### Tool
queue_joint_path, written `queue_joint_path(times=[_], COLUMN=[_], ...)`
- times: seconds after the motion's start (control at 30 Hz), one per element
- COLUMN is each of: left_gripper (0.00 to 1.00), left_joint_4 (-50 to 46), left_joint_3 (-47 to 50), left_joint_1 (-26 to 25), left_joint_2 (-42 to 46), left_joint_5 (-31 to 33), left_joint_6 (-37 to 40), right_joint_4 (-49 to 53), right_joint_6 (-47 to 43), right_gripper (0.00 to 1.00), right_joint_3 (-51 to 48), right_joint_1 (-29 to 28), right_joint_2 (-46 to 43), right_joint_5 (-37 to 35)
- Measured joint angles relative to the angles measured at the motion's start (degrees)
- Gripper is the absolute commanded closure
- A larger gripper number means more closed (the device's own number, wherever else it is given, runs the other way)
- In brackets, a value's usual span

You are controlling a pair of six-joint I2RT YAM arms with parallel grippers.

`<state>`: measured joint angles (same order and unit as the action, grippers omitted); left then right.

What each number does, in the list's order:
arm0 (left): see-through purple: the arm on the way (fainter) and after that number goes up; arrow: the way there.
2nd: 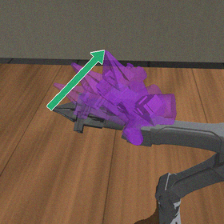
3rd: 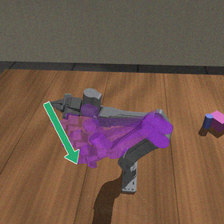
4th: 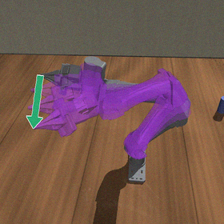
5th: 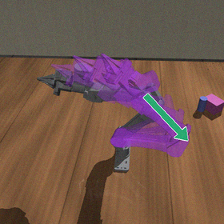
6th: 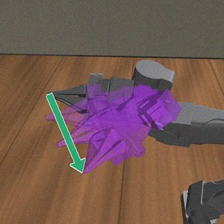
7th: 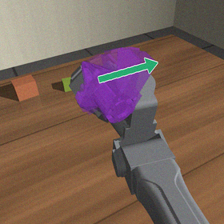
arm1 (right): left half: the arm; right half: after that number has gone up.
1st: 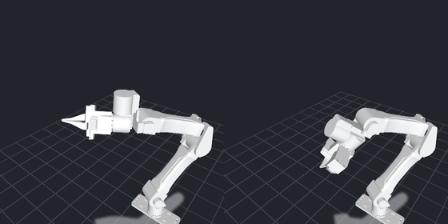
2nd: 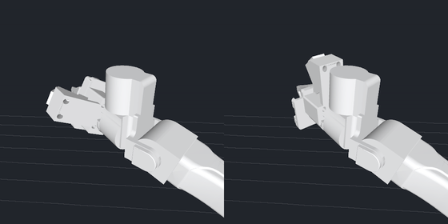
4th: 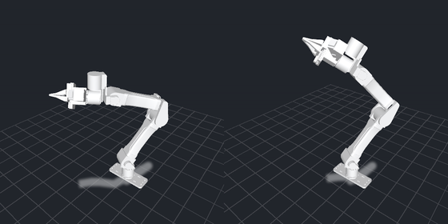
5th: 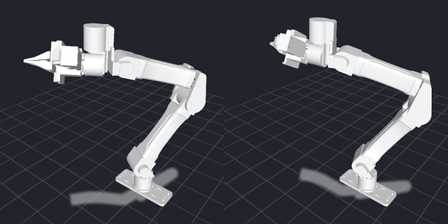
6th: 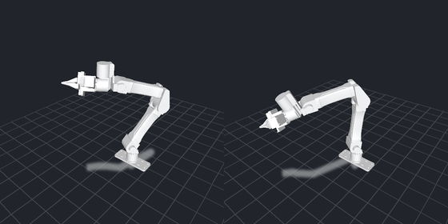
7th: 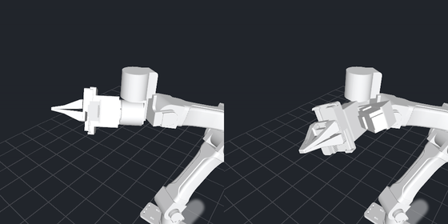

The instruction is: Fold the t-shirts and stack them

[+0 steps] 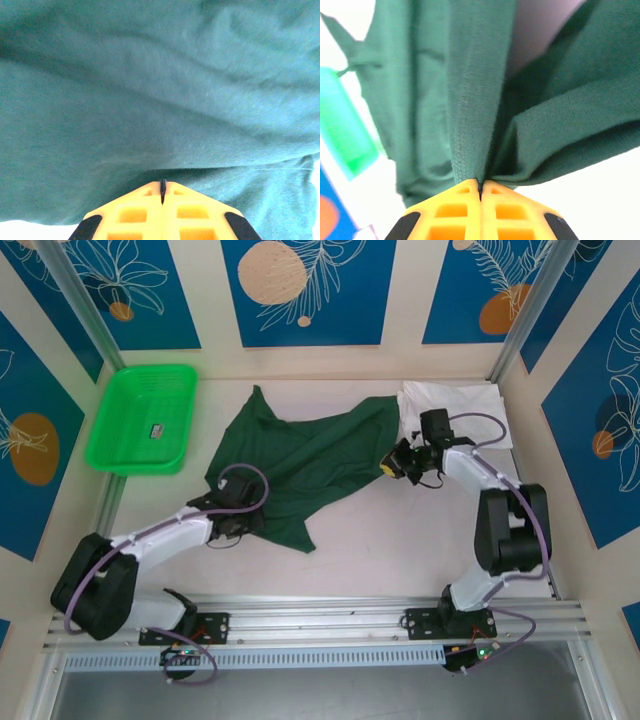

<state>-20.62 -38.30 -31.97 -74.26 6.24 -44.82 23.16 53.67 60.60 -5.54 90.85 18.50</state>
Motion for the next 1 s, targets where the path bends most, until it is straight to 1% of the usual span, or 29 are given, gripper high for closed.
queue_joint_path(times=[0.1, 0.17, 0.23, 0.3, 0.4, 0.47, 0.57, 0.6, 0.7, 0.73, 0.77, 0.87, 1.0], left_gripper=[1.00, 1.00, 1.00, 1.00, 0.98, 0.94, 0.85, 0.80, 0.61, 0.54, 0.50, 0.40, 0.33], left_joint_4=[-2.10, -3.48, -4.42, -5.09, -5.60, -5.40, -3.74, -2.86, -0.15, 0.61, 1.40, 3.32, 5.11], left_joint_3=[-0.13, -0.13, -0.13, -0.13, -0.13, -0.15, -0.15, -0.15, -0.17, -0.17, -0.17, -0.35, -0.83], left_joint_1=[1.20, 3.04, 5.20, 7.23, 8.59, 8.61, 8.59, 8.35, 6.16, 4.83, 3.30, -1.46, -7.04], left_joint_2=[4.07, 6.01, 7.04, 7.48, 7.41, 7.26, 6.49, 6.12, 5.11, 4.98, 4.87, 3.32, -2.12], left_joint_5=[1.86, 2.19, 2.23, 2.12, 1.01, -0.87, -6.01, -7.65, -12.74, -14.05, -15.21, -16.96, -16.52], left_joint_6=[0.87, 1.73, 2.36, 3.04, 3.76, 4.35, 5.09, 5.29, 6.10, 6.10, 6.08, 5.46, 4.35], right_joint_4=[-4.44, -9.81, -14.38, -15.72, -14.73, -14.32, -13.64, -13.05, -10.25, -9.03, -7.91, -5.49, -3.98], right_joint_6=[5.40, 11.65, 17.49, 21.79, 24.63, 25.40, 25.59, 25.53, 24.37, 23.85, 23.43, 22.64, 22.14], right_gripper=[1.00, 1.00, 0.99, 0.98, 0.96, 0.95, 0.94, 0.94, 0.92, 0.91, 0.91, 0.90, 0.88], right_joint_3=[-3.19, -7.52, -12.02, -14.16, -12.26, -7.72, 0.20, 3.34, 11.50, 13.90, 15.87, 19.80, 20.96], right_joint_1=[1.38, 3.26, 5.03, 6.58, 7.76, 8.07, 8.31, 8.41, 8.68, 8.68, 8.68, 8.68, 8.68], right_joint_2=[-4.68, -7.19, -8.55, -8.24, -6.21, -2.29, 4.81, 7.56, 14.56, 16.59, 18.25, 22.03, 24.68], right_joint_5=[5.03, 8.63, 11.04, 11.74, 11.32, 10.91, 10.43, 10.21, 9.35, 8.79, 8.26, 7.13, 6.43])
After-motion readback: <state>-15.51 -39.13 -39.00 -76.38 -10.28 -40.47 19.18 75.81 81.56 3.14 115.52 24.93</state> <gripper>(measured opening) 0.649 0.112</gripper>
